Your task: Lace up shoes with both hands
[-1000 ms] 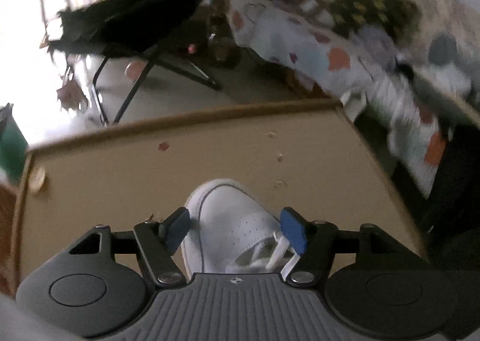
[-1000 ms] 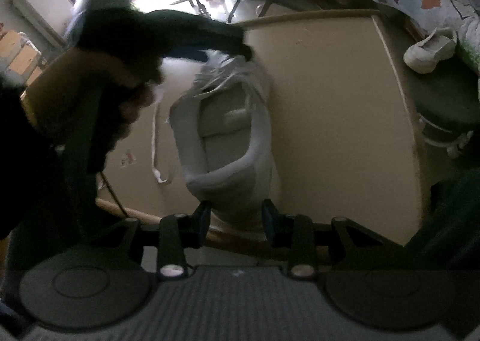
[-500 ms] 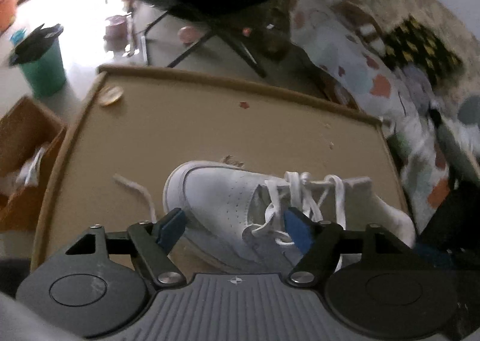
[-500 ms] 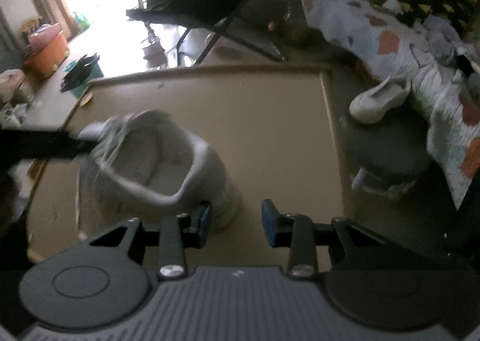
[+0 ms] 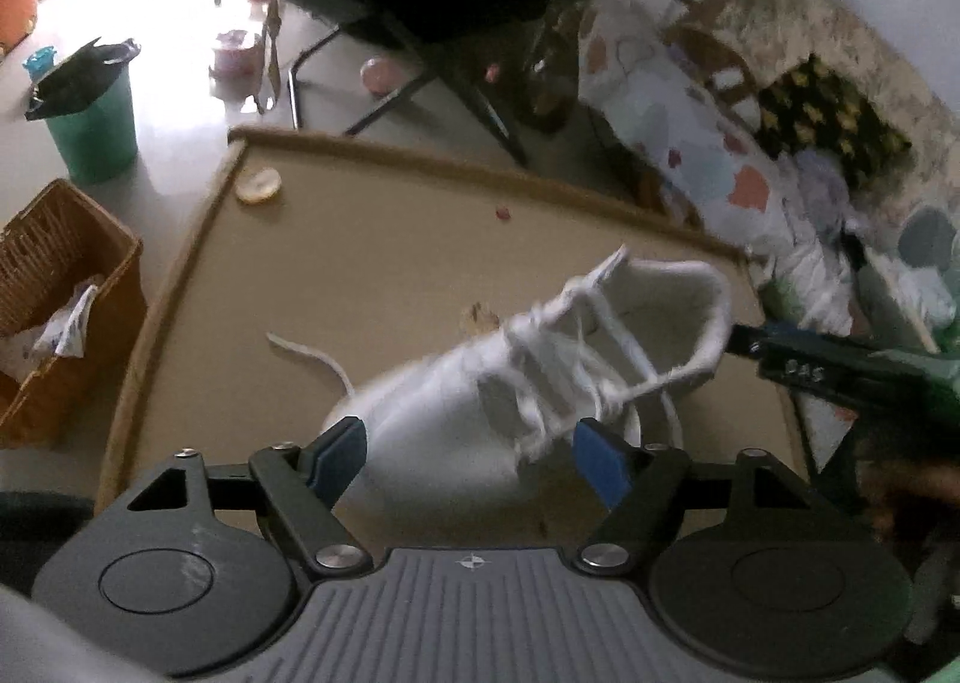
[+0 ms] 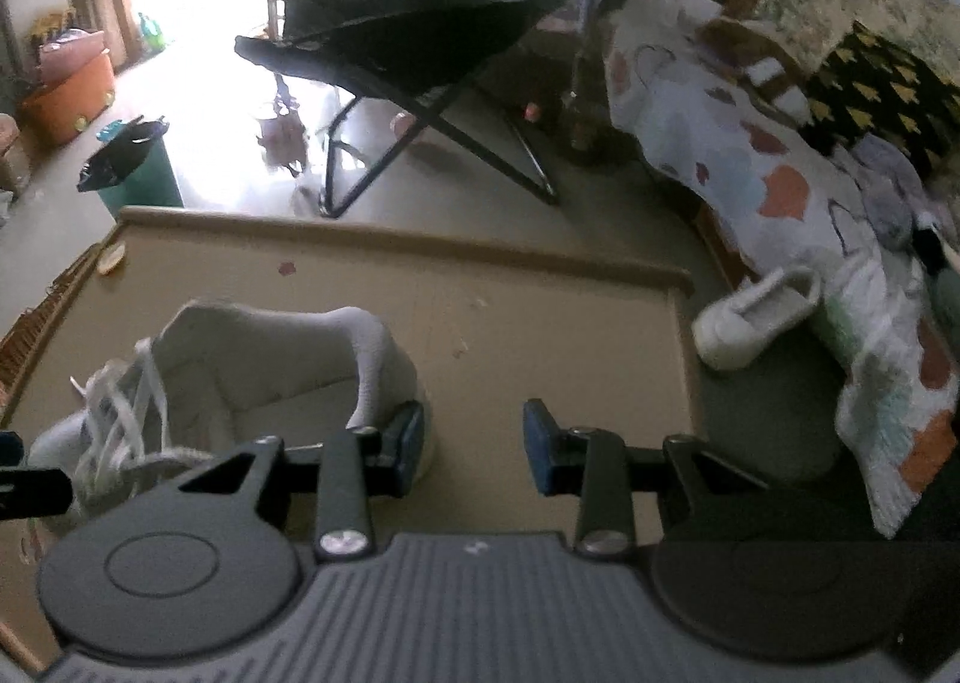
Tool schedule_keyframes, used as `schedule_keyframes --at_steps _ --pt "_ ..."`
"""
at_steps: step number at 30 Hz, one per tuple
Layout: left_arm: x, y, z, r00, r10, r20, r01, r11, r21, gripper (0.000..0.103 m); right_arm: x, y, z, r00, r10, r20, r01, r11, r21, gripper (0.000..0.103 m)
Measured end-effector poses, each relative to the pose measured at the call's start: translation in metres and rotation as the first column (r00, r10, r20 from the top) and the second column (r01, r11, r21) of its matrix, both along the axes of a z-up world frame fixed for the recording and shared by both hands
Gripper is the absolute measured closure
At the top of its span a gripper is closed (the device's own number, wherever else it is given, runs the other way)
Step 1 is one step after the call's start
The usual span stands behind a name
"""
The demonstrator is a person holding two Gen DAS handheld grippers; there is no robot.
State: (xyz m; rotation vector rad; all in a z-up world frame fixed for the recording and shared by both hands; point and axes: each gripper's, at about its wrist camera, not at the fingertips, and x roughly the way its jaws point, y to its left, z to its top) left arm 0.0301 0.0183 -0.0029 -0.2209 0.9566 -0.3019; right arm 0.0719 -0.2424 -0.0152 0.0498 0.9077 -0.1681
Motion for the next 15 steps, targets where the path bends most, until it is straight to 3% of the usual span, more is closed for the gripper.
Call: schedule_keyframes --at_steps 3,8,12,15 --pt "0.010 0.014 0.002 0.998 0.063 0.020 -0.063 0.998 -0.024 0.026 0.012 0.001 -0.005 1.000 0.022 -0.022 -0.022 0.999 0.034 0.067" --pt "0.037 0.032 -0.010 0.989 0.146 -0.023 -0.147 0.988 -0.039 0.026 0.026 0.001 -0.011 0.998 0.038 -0.041 -0.033 0.994 0.105 0.067" --pt "0.047 0.034 -0.024 0.987 0.135 -0.082 -0.139 0.989 -0.043 0.026 0.025 0.001 -0.011 0.998 0.049 -0.043 -0.043 0.991 0.125 0.067" --pt "0.043 0.034 -0.035 0.988 0.112 -0.110 -0.120 0.990 -0.070 0.026 0.019 -0.007 -0.011 0.995 0.046 -0.092 -0.026 0.977 0.212 0.067"
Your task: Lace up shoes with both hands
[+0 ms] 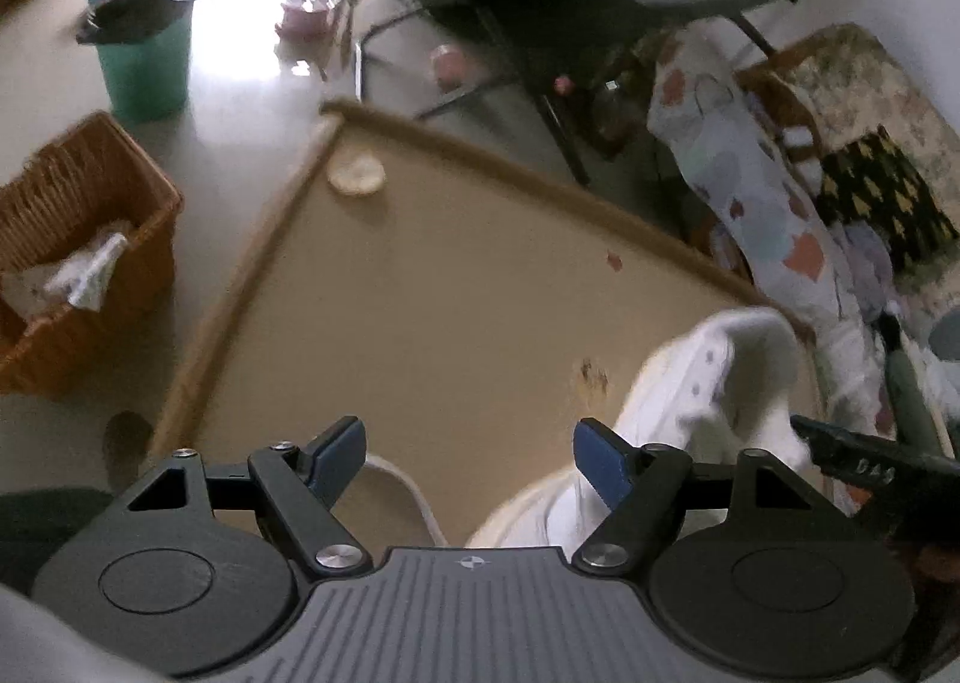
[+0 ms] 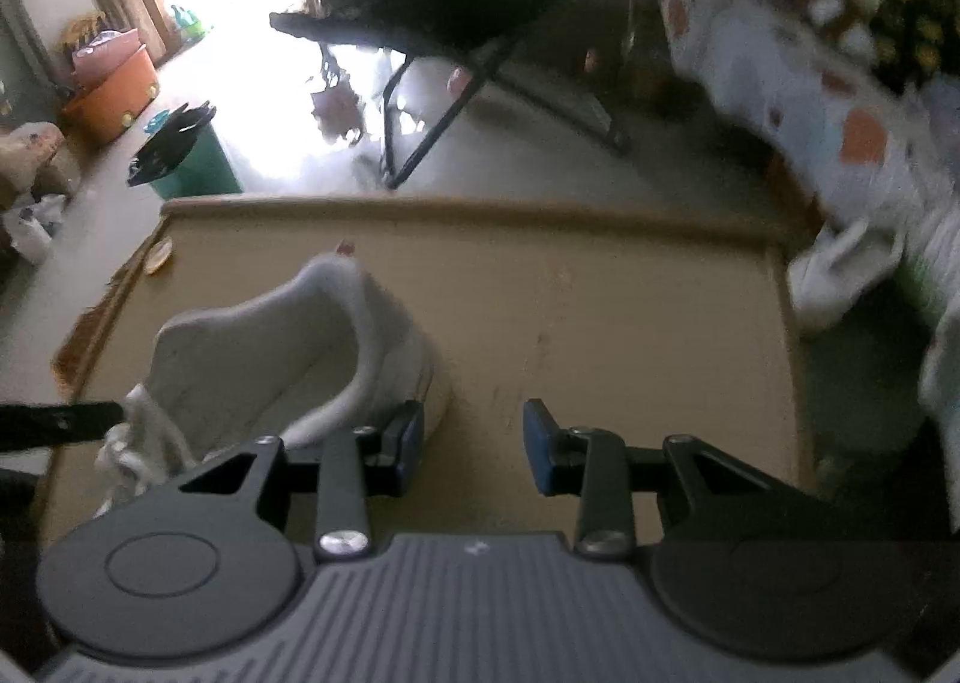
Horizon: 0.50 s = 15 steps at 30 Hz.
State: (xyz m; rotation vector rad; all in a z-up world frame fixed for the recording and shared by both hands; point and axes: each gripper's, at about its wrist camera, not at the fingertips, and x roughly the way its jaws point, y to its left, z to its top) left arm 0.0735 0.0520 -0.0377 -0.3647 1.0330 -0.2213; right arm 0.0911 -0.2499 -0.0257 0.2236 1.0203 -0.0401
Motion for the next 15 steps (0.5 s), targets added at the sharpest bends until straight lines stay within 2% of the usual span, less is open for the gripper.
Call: schedule_keyframes --at_steps 4,7,9,11,15 --pt "-0.012 0.006 -0.008 0.999 0.033 -0.010 -0.034 0.996 -0.078 0.026 -0.017 -0.010 0.001 0.999 -0.041 -0.007 0.042 0.996 0.081 0.067" --pt "-0.026 0.011 -0.013 0.996 0.074 -0.054 -0.082 0.983 -0.164 0.026 -0.020 -0.009 -0.002 1.000 -0.023 -0.004 0.024 0.992 0.121 0.067" --pt "-0.034 0.011 -0.016 0.994 0.066 -0.083 -0.083 0.972 -0.218 0.026 -0.016 -0.007 -0.003 1.000 -0.014 0.005 0.014 0.990 0.144 0.067" --pt "-0.042 0.001 -0.021 0.991 0.023 -0.129 -0.054 0.970 -0.237 0.026 -0.011 -0.001 -0.003 1.000 -0.017 0.012 0.016 0.990 0.137 0.067" --pt "-0.057 -0.024 -0.030 0.990 -0.030 -0.136 0.002 0.979 -0.205 0.026 -0.001 0.007 0.001 0.999 0.024 0.047 -0.029 0.992 0.119 0.067"
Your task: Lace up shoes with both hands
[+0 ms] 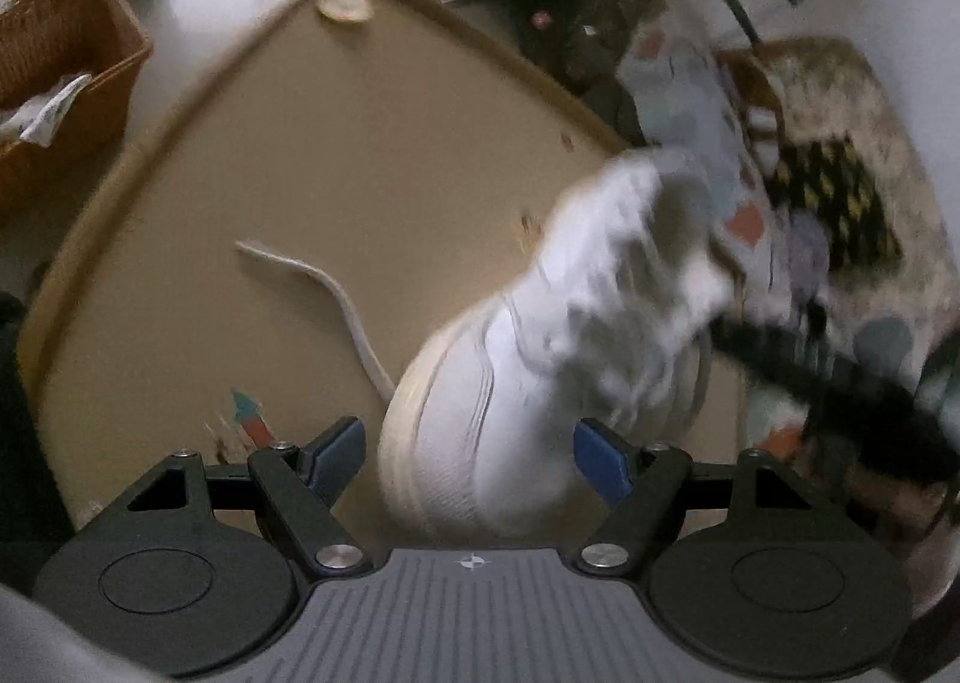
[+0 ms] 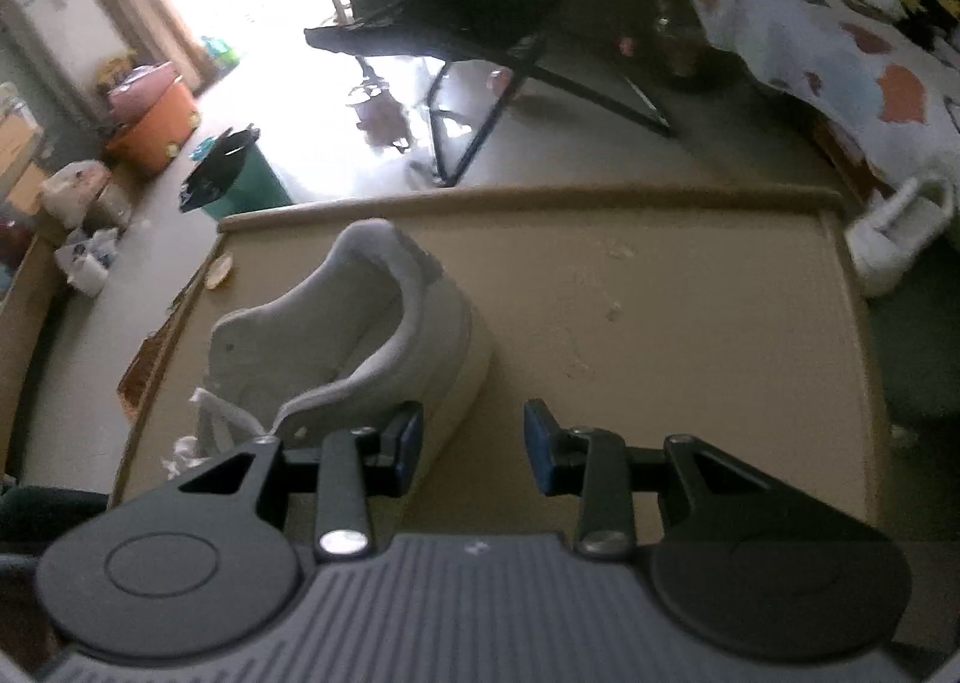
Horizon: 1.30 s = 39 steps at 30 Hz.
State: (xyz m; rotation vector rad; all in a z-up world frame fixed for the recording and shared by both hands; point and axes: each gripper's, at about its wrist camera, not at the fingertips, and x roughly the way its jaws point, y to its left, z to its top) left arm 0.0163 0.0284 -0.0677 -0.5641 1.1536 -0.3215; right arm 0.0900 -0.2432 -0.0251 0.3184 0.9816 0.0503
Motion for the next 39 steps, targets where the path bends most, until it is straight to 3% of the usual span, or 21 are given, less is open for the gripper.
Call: schedule_keyframes --at_steps 2,8,13,20,26,30,33,39 --pt "-0.005 -0.006 -0.004 1.000 0.009 -0.004 -0.009 1.000 -0.009 0.026 -0.001 0.000 0.004 1.000 0.008 0.003 -0.008 1.000 0.007 0.067" --pt "-0.018 -0.013 0.002 0.999 -0.006 0.042 0.005 0.999 0.038 0.026 -0.043 -0.022 0.016 0.995 -0.100 -0.013 0.101 0.994 0.040 0.067" --pt "-0.026 -0.007 0.009 0.999 0.022 0.048 -0.022 1.000 0.011 0.026 -0.086 -0.027 0.004 0.994 -0.111 -0.012 0.111 0.983 0.149 0.067" --pt "-0.044 -0.011 0.011 0.997 -0.021 0.079 0.018 0.999 0.039 0.026 -0.078 -0.003 -0.003 0.995 -0.093 0.038 0.086 0.983 0.163 0.067" --pt "-0.050 -0.002 0.004 0.997 -0.018 0.074 0.015 0.999 0.034 0.026 -0.054 0.008 -0.016 0.997 -0.077 -0.004 0.077 0.996 0.043 0.066" --pt "-0.050 0.003 0.002 0.997 -0.012 0.083 0.009 0.999 0.034 0.026 -0.045 0.021 -0.017 1.000 -0.022 -0.018 0.018 0.987 -0.161 0.065" --pt "-0.052 0.006 -0.001 0.997 -0.025 0.075 0.023 0.999 0.031 0.025 -0.043 0.025 -0.009 1.000 -0.007 -0.002 0.006 0.955 -0.296 0.061" --pt "-0.052 0.000 -0.003 0.993 -0.076 0.087 0.073 0.996 0.042 0.025 -0.039 0.034 0.005 0.998 0.064 0.007 -0.050 0.836 -0.547 0.056"
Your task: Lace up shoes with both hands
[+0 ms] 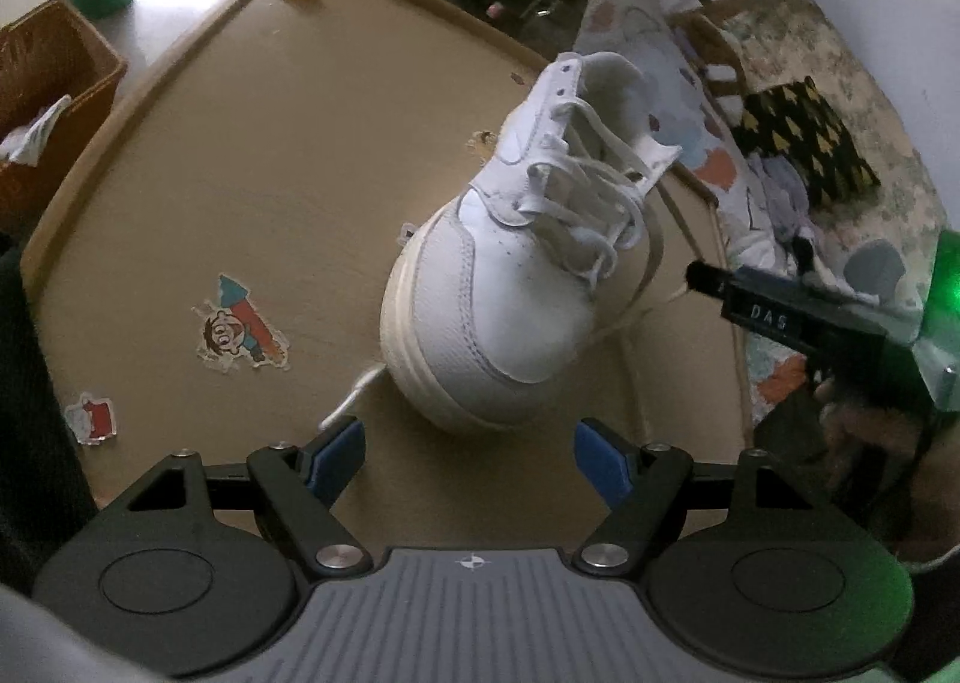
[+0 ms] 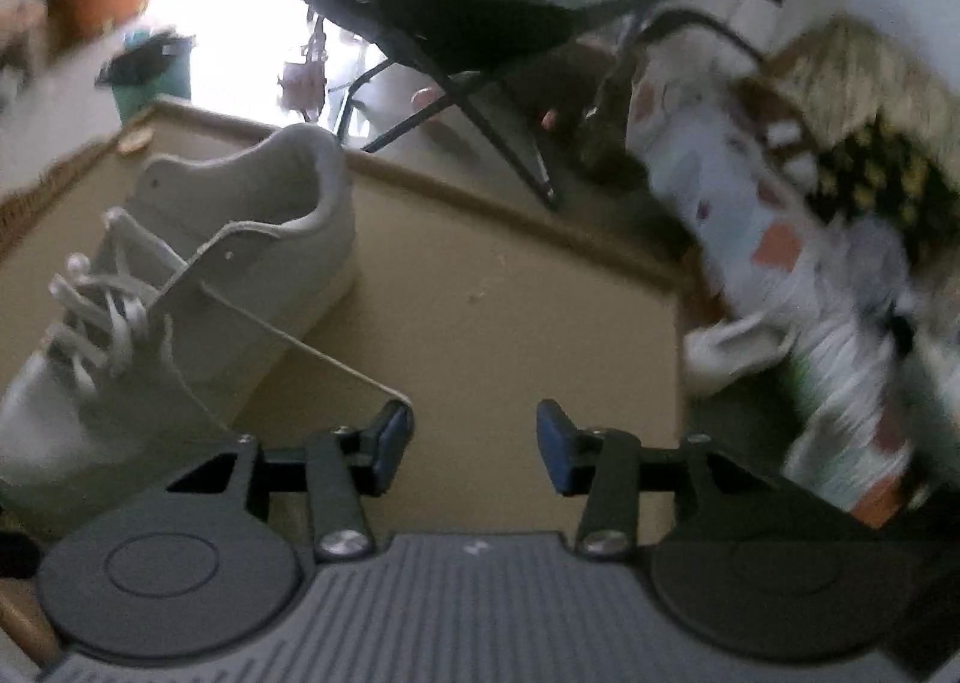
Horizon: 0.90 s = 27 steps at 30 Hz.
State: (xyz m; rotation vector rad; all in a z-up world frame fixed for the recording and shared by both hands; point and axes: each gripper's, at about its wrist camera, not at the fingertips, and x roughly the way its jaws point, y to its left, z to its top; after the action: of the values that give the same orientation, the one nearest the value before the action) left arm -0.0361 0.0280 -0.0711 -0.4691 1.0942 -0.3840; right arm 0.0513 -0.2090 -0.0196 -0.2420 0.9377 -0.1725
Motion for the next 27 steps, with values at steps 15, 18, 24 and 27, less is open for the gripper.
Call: schedule_keyframes --at_steps 15,18,24,27 --pt "0.006 -0.005 -0.002 1.000 0.024 -0.005 -0.024 0.999 -0.028 0.025 0.002 -0.090 0.021 0.996 -0.083 -0.042 0.078 0.992 -0.102 0.055" --pt "0.005 -0.005 -0.003 1.000 0.023 0.002 -0.023 0.999 -0.026 0.025 -0.006 -0.090 0.024 0.999 -0.009 -0.051 0.021 0.970 0.241 0.055" --pt "0.005 -0.005 -0.002 1.000 0.017 0.010 -0.016 1.000 -0.024 0.025 0.003 -0.047 -0.005 0.992 0.125 0.011 -0.124 0.962 0.244 0.054" --pt "0.006 -0.004 -0.003 1.000 0.018 0.010 -0.018 0.999 -0.027 0.025 0.017 -0.037 -0.021 0.988 0.157 -0.013 -0.150 0.963 0.223 0.054"
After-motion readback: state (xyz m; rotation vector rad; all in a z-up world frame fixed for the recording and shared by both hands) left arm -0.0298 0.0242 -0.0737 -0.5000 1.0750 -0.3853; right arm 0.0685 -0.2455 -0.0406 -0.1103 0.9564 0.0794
